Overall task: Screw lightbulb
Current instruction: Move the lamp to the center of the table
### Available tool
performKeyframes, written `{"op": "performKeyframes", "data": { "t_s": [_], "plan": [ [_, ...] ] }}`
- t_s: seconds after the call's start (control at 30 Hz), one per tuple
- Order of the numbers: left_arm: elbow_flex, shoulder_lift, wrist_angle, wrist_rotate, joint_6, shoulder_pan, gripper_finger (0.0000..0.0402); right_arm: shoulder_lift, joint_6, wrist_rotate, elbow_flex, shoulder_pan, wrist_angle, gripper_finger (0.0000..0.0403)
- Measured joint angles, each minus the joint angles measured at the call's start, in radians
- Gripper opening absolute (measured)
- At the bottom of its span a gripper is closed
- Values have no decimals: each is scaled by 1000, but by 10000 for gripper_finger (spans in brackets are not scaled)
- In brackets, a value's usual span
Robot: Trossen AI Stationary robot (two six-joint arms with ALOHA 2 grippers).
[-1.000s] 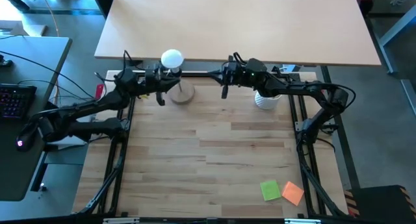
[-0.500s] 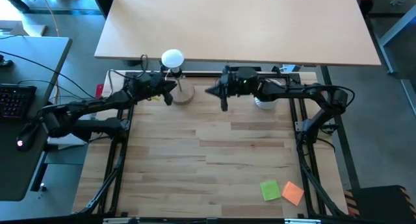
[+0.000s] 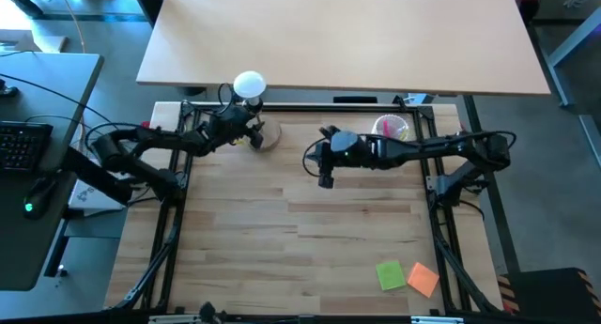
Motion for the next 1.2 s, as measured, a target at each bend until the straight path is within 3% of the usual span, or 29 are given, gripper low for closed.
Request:
{"op": "performKeyframes", "data": {
  "t_s": [0.17, 0.47, 0.63, 0.8, 1.03, 1.2],
  "plan": [
    [0, 47, 89, -1, 32, -35, 163, -43, 7, 87, 0, 38, -89, 0],
    [0, 53, 108, 31, -7, -131, 27, -180, 49, 256, 0, 127, -314, 0],
    [0, 53, 117, 48, -76, -233, 28, -260, 65, 323, 0, 174, -402, 0],
    [0, 53, 130, 64, -125, -366, 29, -316, 65, 325, 0, 220, -444, 0],
    [34, 54, 123, 77, -105, -540, 29, -328, 61, 314, 0, 275, -452, 0],
    [61, 60, 125, 47, -63, -602, 35, -313, 60, 307, 0, 288, -447, 0]
  ]
}}
